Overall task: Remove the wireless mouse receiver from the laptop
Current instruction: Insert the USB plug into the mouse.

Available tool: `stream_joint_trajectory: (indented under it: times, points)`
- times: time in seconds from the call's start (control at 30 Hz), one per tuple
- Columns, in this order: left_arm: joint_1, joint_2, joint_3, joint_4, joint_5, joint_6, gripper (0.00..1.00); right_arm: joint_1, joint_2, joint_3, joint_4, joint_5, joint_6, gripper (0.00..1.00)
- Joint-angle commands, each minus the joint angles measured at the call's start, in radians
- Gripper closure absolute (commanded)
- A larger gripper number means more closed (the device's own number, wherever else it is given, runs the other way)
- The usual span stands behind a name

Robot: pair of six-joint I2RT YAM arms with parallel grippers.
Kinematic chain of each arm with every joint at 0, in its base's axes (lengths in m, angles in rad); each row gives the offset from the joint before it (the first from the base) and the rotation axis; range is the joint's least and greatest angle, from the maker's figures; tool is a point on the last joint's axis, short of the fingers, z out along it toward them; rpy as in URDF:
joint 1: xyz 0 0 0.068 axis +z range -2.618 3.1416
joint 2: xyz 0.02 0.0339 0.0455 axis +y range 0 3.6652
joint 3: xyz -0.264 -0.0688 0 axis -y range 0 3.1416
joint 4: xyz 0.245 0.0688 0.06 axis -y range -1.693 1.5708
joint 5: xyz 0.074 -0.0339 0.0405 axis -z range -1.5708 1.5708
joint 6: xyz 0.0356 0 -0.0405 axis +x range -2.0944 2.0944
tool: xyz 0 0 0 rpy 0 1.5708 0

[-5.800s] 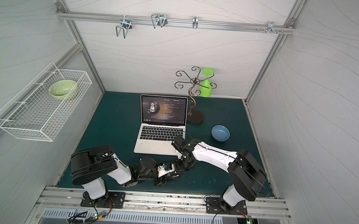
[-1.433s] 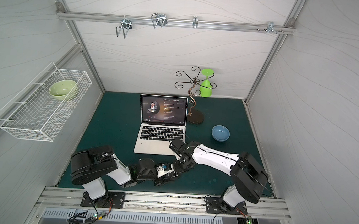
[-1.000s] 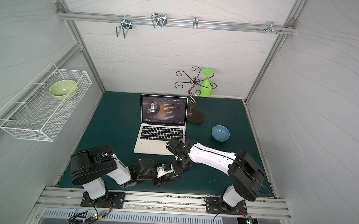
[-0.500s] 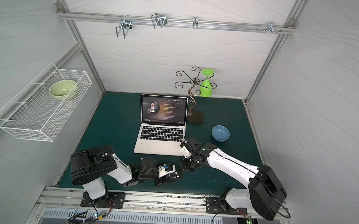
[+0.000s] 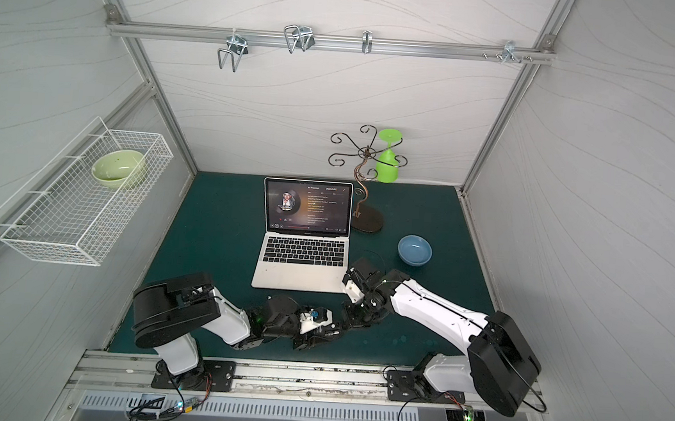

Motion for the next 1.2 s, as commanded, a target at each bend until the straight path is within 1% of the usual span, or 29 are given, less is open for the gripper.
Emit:
stream_joint_trajectory:
  times: [0.0, 0.07, 0.13, 0.3, 0.37, 0.57, 0.73, 0.9, 0.93, 1.0, 1.13, 1.17]
  points:
    - [-0.008, 0.021, -0.02, 0.011, -0.003, -0.012, 0.44, -0.004, 0.005, 0.032, -0.054, 0.02, -0.018, 1.0]
    - [-0.008, 0.02, -0.04, 0.043, -0.023, -0.021, 0.41, -0.002, 0.013, 0.032, -0.047, 0.02, -0.013, 1.0]
    - [-0.008, 0.017, -0.061, 0.078, -0.044, -0.031, 0.35, 0.003, 0.016, 0.032, -0.039, 0.028, -0.007, 1.0]
    - [-0.008, -0.011, -0.056, 0.018, -0.047, -0.017, 0.18, 0.009, 0.04, 0.038, -0.015, 0.027, 0.001, 1.0]
    - [-0.007, -0.009, -0.059, 0.015, -0.059, -0.015, 0.01, 0.014, 0.049, 0.042, -0.006, 0.023, 0.005, 1.0]
    - [-0.007, -0.022, -0.074, 0.024, -0.082, -0.021, 0.01, 0.035, 0.068, 0.051, 0.017, 0.026, 0.02, 1.0]
    - [-0.006, -0.066, -0.11, 0.032, -0.145, -0.045, 0.01, 0.056, 0.071, 0.058, 0.022, 0.044, 0.041, 1.0]
    - [-0.006, -0.067, -0.102, -0.01, -0.144, -0.038, 0.01, 0.071, 0.072, 0.064, 0.026, 0.055, 0.057, 1.0]
    - [-0.006, -0.064, -0.102, -0.011, -0.147, -0.038, 0.03, 0.072, 0.068, 0.064, 0.025, 0.058, 0.059, 1.0]
    - [-0.006, -0.057, -0.092, -0.025, -0.143, -0.028, 0.11, 0.072, 0.06, 0.059, 0.026, 0.062, 0.062, 1.0]
    - [-0.006, -0.046, -0.076, -0.037, -0.119, -0.012, 0.34, 0.073, 0.058, 0.057, 0.026, 0.063, 0.067, 1.0]
    - [-0.007, -0.046, -0.075, -0.035, -0.112, -0.007, 0.37, 0.074, 0.059, 0.056, 0.026, 0.062, 0.069, 1.0]
